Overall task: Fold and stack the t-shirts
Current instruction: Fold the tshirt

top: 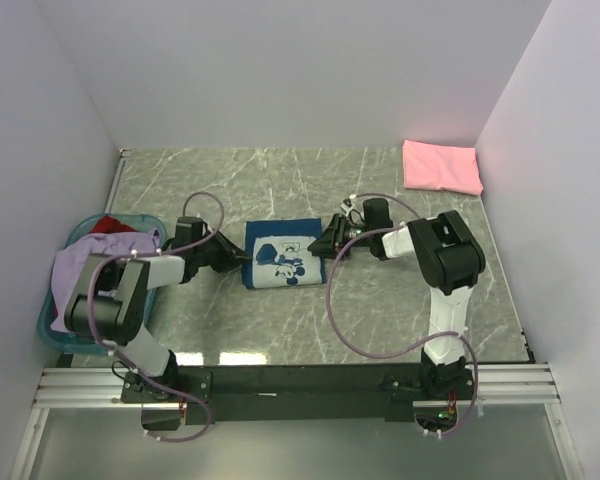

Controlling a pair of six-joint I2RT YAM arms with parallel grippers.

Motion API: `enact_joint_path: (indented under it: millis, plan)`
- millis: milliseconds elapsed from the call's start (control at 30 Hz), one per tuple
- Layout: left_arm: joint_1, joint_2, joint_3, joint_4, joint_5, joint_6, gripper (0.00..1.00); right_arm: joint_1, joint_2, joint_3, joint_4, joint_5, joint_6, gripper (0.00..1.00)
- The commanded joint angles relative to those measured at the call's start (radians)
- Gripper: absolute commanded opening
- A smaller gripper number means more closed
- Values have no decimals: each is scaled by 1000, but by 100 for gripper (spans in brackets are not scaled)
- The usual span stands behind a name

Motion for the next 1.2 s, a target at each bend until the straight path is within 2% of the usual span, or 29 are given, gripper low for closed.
enact_joint_path:
  millis: [0,133,200,300,400,433,533,633,700,767,800,833,967,1067,1167]
  plan:
    - [1,-133,16,-130,-54,65,20,-5,-114,-17,-33,18,-42,40]
    - [-51,-283,51,-256,-133,106,30,40,-230,-29,-82,0,-54,40]
    - [-115,-342,69,-288,-179,114,32,92,-274,-38,-101,-15,-48,40]
    - [-187,-347,74,-322,-170,84,31,157,-293,-61,-65,-34,-1,39]
    - [-230,-290,24,-299,-146,13,27,196,-241,-77,-24,-52,38,38]
    - [-235,-269,8,-236,-120,-2,24,196,-216,-77,-21,-55,41,38]
    - [-234,-174,-33,-194,-124,-35,18,185,-89,-84,40,-77,99,36]
    - [-192,-91,-61,-158,-86,-49,15,155,50,-98,77,-63,130,35]
    - [-142,-66,-85,-149,-68,-65,14,127,86,-133,115,-60,177,35]
    - [-88,-57,-139,-131,-34,-76,13,89,100,-171,267,-66,278,35]
    - [-76,-67,-161,-128,-28,-81,13,81,91,-194,281,-66,285,35]
    - [-66,-78,-164,-135,-23,-78,13,74,77,-195,260,-60,265,35]
    - [-62,-168,-152,-206,-43,-50,15,77,-87,-141,-153,10,-27,35]
    - [-62,-260,-141,-265,-69,-26,19,73,-173,-112,-254,37,-94,35]
    - [-62,-346,-115,-323,-100,-13,23,72,-236,-90,-265,32,-91,35]
